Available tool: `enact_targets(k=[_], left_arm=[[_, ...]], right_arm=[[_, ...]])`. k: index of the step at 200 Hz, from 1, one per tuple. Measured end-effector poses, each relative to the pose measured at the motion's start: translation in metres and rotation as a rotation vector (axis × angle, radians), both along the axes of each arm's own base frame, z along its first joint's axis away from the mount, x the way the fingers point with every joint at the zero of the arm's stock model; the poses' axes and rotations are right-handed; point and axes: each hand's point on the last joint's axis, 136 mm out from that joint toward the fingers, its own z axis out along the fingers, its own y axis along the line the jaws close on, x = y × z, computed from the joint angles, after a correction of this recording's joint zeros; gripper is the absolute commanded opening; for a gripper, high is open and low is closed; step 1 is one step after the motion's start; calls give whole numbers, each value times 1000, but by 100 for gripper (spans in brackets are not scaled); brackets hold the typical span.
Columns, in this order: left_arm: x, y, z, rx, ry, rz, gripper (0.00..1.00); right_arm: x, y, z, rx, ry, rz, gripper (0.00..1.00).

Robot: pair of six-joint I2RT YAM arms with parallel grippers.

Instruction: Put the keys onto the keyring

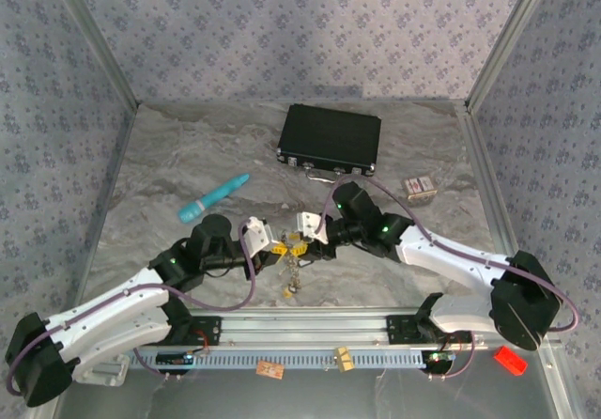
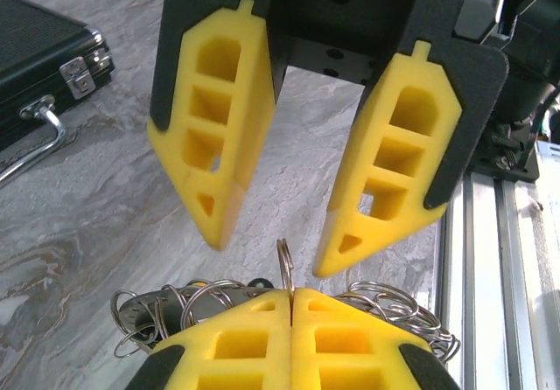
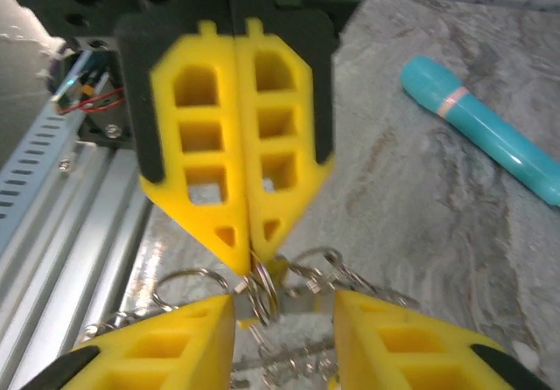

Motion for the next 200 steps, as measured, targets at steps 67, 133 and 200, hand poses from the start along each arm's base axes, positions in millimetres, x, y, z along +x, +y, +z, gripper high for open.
enact_targets(k=[67,133,200], left_arm=[[34,16,19,-21,305,375,0],[50,41,5,-37,668,773,0],[53,44,15,-110,940,1015,0]], right_arm=[[14,-25,38,33,-92,-169,30],[-33,16,45,88,-81,-124,22],[-17,39,-11,71,2,-317,41]])
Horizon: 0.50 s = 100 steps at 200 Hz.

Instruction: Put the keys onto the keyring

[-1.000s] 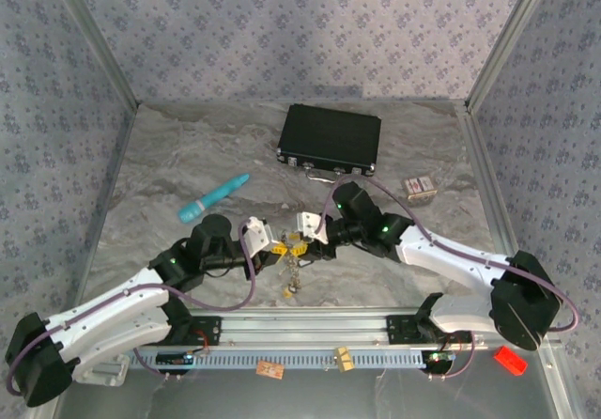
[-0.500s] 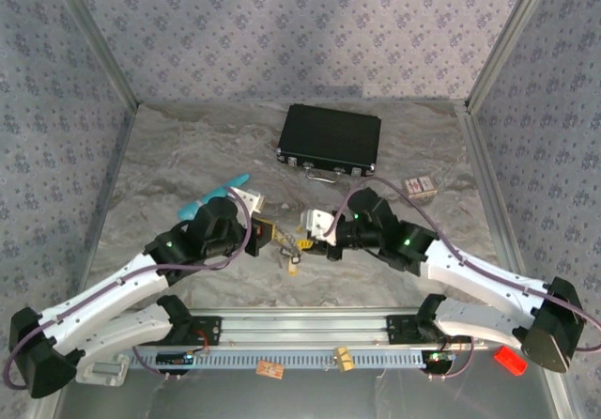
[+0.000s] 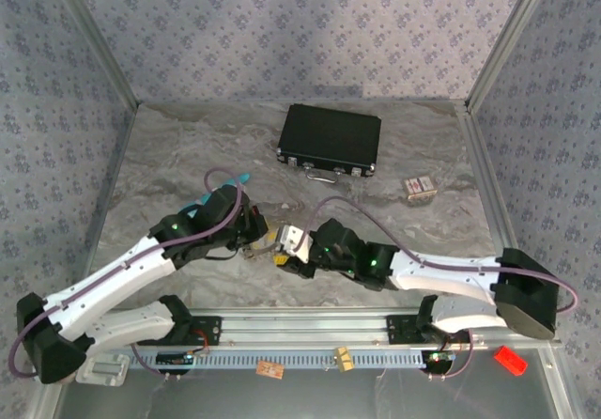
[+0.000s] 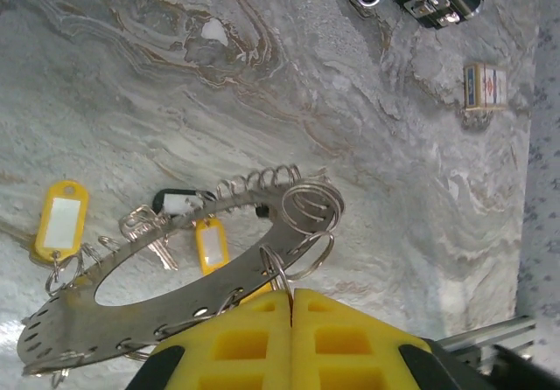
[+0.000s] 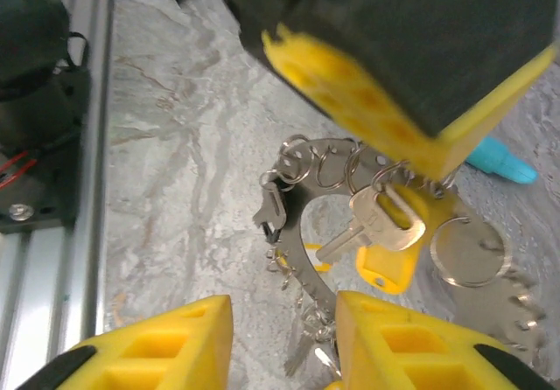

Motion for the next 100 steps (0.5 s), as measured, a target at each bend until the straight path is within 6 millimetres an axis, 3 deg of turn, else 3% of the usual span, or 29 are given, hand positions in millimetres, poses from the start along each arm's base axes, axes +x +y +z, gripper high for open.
enact_targets(k=[37,100], left_arm=[[-3,-3,-4,-8,94,47,0],[-13,1,-13,-1,170,72,0]], right_arm=[[17,7,-14,30,22,-100,50],[37,11,-19,95,39,-178,54]])
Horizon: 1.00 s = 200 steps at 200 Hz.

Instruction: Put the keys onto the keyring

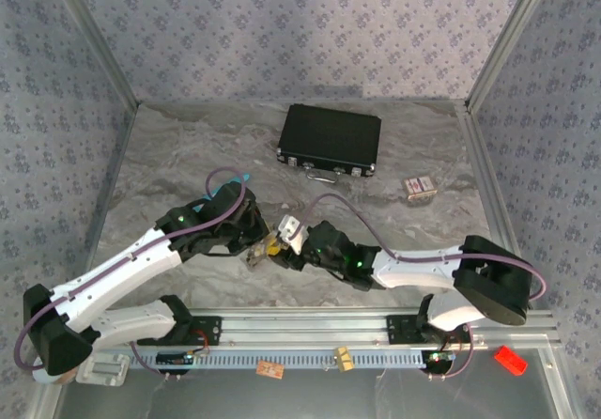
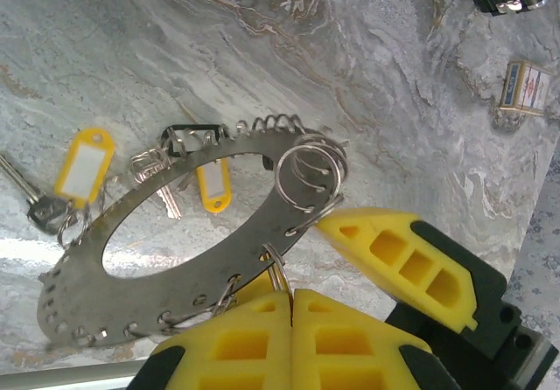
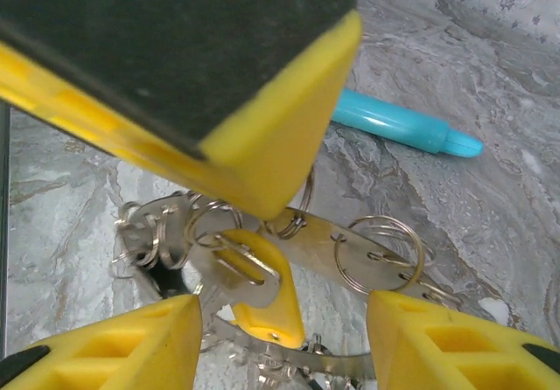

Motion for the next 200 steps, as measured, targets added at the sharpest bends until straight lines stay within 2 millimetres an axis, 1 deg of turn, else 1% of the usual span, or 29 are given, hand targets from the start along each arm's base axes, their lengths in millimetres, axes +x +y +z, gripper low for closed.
enact_targets(k=[25,47,103,138,149,194,200], left_arm=[[-2,0,-1,-3,11,1,0],[-3,1,-1,-3,19,5,0],[-5,1,-2,-4,30,4,0],[-6,2,0,-13,30,12,0],[-6,3,2,-18,28,16,0],[-7,5,4,-26,31,31,0],[-7,5,3,-26,33,33,0]], right_arm=[[-1,6,-2,21,13,30,53],[-5,10,-3,34,21,63,47],[-9,14,-7,48,59,96,16],[-10,14,-7,54,74,111,2],[-11,14,-7,55,77,116,0],[-9,13,-10,50,82,114,0],[-9,13,-11,47,84,114,2]])
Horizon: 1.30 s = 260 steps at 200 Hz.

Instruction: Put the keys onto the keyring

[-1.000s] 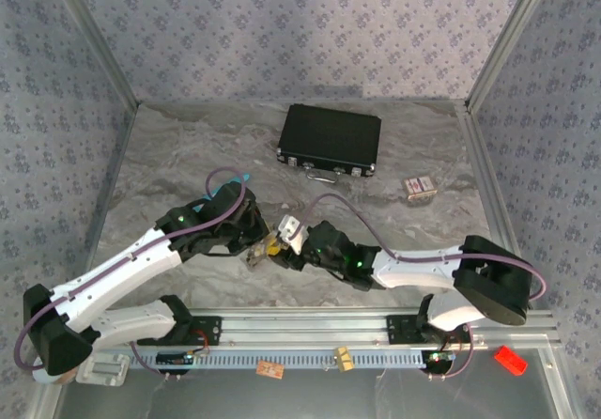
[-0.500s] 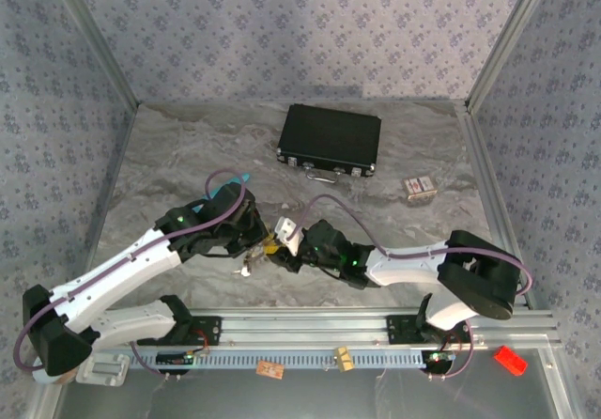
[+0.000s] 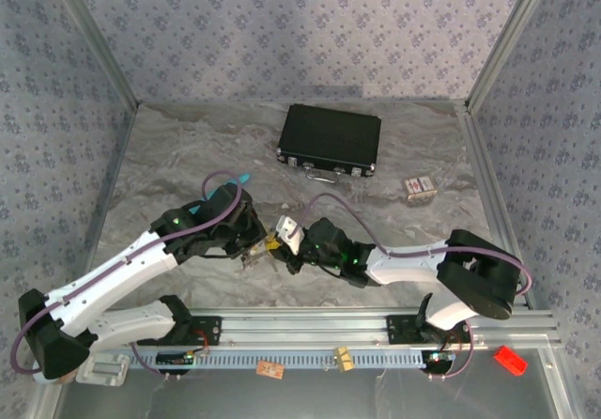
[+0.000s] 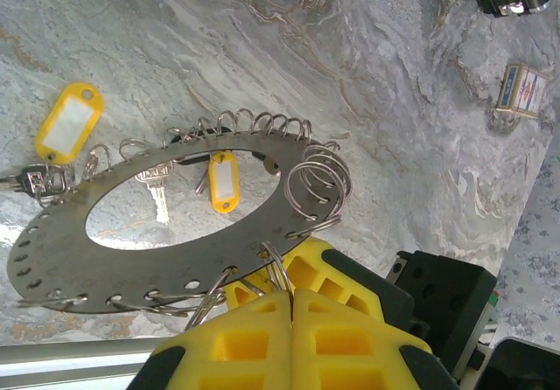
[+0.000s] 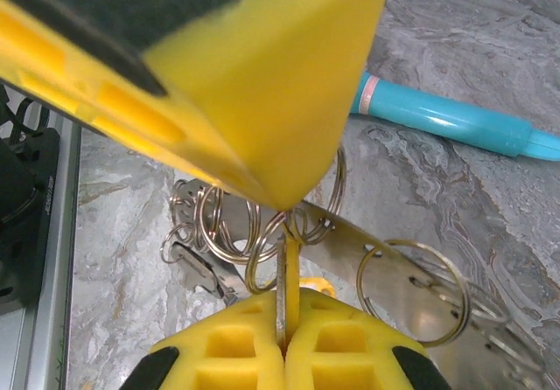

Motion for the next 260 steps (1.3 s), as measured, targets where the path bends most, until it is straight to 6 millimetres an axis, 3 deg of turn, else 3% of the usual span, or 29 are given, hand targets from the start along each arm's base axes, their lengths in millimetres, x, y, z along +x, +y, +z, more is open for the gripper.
enact_targets(k=[17,32,53,99,163,217,260], left_arm=[[0,0,0,-2,4,7,0],[0,0,0,-5,8,13,0],[0,1,0,-10,12,28,0],[-1,4,-4,-16,32,59,0],[-1,3,-5,-29,43,81,0],[-1,3,-5,-31,44,83,0],[-1,3,-5,-32,45,85,0]], right_arm=[[0,0,-5,-13,8,-1,15],[0,-1,-7,-22,11,-1,32],[-2,-3,-12,-42,13,-5,40],[-11,-15,4,-35,-78,-14,40],[-8,-12,28,23,-185,-66,39],[-2,-7,21,15,-196,-101,39],[1,-2,28,42,-203,-109,36]])
